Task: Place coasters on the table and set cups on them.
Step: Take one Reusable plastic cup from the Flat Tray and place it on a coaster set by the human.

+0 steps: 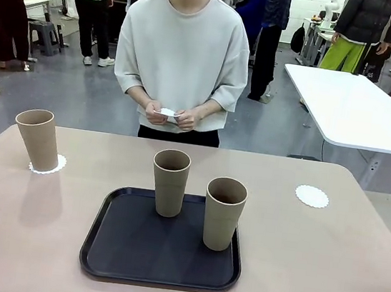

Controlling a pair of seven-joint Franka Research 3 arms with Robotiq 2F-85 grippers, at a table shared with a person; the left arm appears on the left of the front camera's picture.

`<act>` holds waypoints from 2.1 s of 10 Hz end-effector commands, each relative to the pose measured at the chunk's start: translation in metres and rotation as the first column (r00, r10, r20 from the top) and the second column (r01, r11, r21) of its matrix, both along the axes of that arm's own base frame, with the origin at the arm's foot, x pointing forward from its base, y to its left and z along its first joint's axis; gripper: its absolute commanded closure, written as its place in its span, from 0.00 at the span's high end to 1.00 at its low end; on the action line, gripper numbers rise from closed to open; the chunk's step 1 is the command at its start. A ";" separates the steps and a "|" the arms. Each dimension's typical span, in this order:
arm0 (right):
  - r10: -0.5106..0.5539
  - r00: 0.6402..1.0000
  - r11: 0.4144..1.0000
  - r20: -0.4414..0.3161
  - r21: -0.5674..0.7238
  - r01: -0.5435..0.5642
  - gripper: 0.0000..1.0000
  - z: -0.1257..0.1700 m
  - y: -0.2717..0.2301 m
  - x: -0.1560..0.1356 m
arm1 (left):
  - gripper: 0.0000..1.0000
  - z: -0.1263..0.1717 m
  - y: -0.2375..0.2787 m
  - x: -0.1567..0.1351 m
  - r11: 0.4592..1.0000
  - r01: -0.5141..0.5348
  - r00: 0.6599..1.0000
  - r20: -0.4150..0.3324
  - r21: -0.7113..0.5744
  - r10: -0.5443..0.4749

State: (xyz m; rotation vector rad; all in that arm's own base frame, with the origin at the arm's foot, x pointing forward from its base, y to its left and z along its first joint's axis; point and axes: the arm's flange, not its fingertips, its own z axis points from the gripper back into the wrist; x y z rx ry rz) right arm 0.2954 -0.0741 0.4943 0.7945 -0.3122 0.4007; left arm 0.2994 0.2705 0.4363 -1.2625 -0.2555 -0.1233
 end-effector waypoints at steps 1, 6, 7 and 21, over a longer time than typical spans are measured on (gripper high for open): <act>0.084 0.958 0.992 0.275 -0.112 -0.055 1.00 0.000 0.040 0.022 | 1.00 0.003 0.001 0.000 1.000 -0.012 1.000 -0.002 0.000 0.012; 0.486 0.812 0.842 0.323 -0.423 -0.336 1.00 -0.028 0.152 0.013 | 1.00 0.003 0.001 0.000 1.000 -0.012 1.000 -0.002 0.000 0.012; 0.548 0.788 0.799 0.282 -0.456 -0.393 1.00 -0.034 0.160 0.002 | 1.00 0.003 0.001 0.000 1.000 -0.012 1.000 -0.002 0.000 0.012; 0.662 0.408 0.670 0.629 -0.252 -0.698 1.00 -0.119 0.134 0.046 | 1.00 0.003 0.001 0.000 1.000 -0.012 1.000 -0.002 0.000 0.012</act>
